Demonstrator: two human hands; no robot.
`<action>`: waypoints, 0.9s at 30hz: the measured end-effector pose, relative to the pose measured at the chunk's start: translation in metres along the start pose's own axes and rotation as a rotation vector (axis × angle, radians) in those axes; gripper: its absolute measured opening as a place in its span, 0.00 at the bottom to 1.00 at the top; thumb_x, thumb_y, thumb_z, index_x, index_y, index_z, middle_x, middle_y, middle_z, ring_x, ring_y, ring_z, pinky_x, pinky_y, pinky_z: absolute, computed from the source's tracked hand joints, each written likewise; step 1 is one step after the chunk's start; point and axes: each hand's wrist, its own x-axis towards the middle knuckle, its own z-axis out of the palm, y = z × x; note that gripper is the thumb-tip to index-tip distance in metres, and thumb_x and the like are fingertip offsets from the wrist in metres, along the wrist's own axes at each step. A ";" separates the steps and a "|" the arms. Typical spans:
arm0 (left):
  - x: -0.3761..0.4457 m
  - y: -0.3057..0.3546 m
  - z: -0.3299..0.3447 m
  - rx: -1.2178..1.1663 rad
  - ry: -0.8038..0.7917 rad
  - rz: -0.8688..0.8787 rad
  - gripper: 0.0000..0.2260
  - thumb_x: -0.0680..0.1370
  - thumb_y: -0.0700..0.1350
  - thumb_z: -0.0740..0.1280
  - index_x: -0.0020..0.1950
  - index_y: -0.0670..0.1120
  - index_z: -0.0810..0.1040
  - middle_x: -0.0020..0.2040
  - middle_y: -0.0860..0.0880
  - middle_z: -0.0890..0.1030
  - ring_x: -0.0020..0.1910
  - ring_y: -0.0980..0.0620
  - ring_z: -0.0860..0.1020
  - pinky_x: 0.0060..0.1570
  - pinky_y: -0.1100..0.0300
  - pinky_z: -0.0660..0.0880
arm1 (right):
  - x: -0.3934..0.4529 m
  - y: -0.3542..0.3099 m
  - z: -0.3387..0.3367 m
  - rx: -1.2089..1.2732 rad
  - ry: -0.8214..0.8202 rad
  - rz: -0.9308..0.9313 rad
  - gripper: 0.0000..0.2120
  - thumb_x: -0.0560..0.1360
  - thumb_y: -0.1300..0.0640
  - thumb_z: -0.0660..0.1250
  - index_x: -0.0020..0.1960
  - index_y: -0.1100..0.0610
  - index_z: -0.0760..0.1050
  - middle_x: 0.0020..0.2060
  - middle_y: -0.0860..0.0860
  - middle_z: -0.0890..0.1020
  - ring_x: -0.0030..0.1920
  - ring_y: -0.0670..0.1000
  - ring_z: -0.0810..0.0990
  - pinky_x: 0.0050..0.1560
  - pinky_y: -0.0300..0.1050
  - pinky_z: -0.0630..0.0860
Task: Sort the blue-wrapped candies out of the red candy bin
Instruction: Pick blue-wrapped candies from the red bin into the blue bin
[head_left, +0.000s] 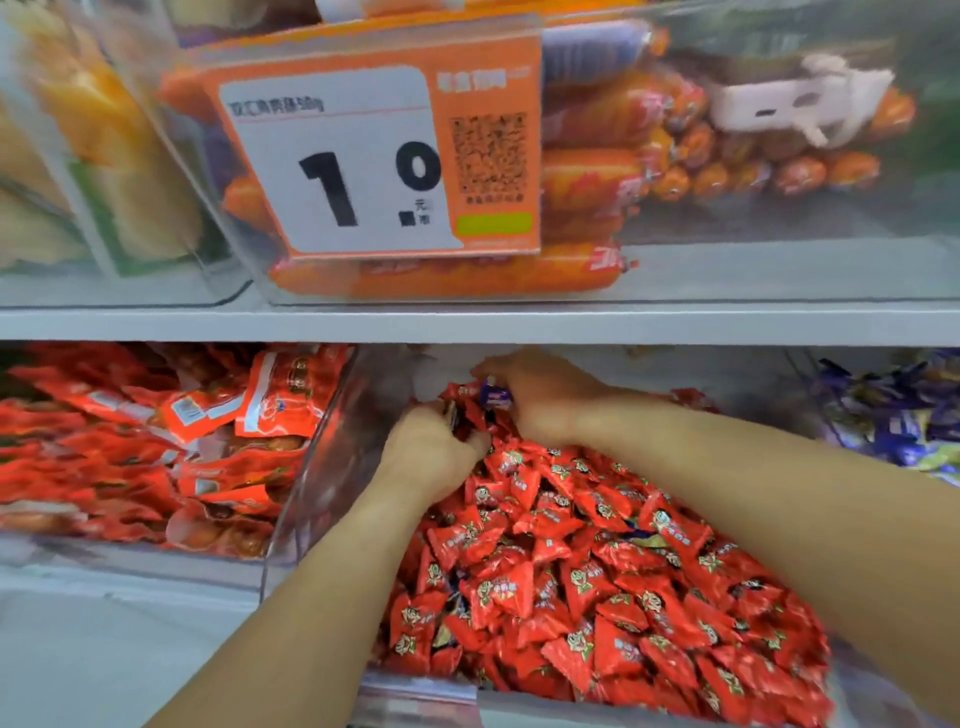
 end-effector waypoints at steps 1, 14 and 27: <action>-0.001 0.001 -0.001 -0.004 -0.008 -0.006 0.15 0.75 0.53 0.70 0.56 0.44 0.79 0.51 0.46 0.82 0.55 0.45 0.79 0.50 0.59 0.74 | 0.002 -0.003 0.000 -0.006 -0.058 0.006 0.29 0.75 0.63 0.67 0.75 0.51 0.67 0.72 0.52 0.71 0.70 0.55 0.71 0.68 0.40 0.67; -0.013 0.014 -0.018 -0.392 -0.134 0.055 0.21 0.70 0.51 0.76 0.61 0.50 0.77 0.52 0.53 0.82 0.53 0.53 0.80 0.57 0.57 0.77 | -0.011 -0.008 -0.031 0.451 -0.314 0.061 0.28 0.73 0.65 0.73 0.70 0.52 0.70 0.63 0.50 0.78 0.60 0.48 0.78 0.57 0.39 0.76; -0.098 0.025 -0.039 -0.125 -0.265 0.565 0.18 0.82 0.40 0.62 0.70 0.56 0.72 0.60 0.61 0.78 0.61 0.67 0.74 0.62 0.71 0.69 | -0.181 -0.008 -0.064 0.764 -0.148 0.105 0.29 0.64 0.51 0.78 0.63 0.50 0.78 0.61 0.43 0.81 0.54 0.46 0.84 0.58 0.41 0.79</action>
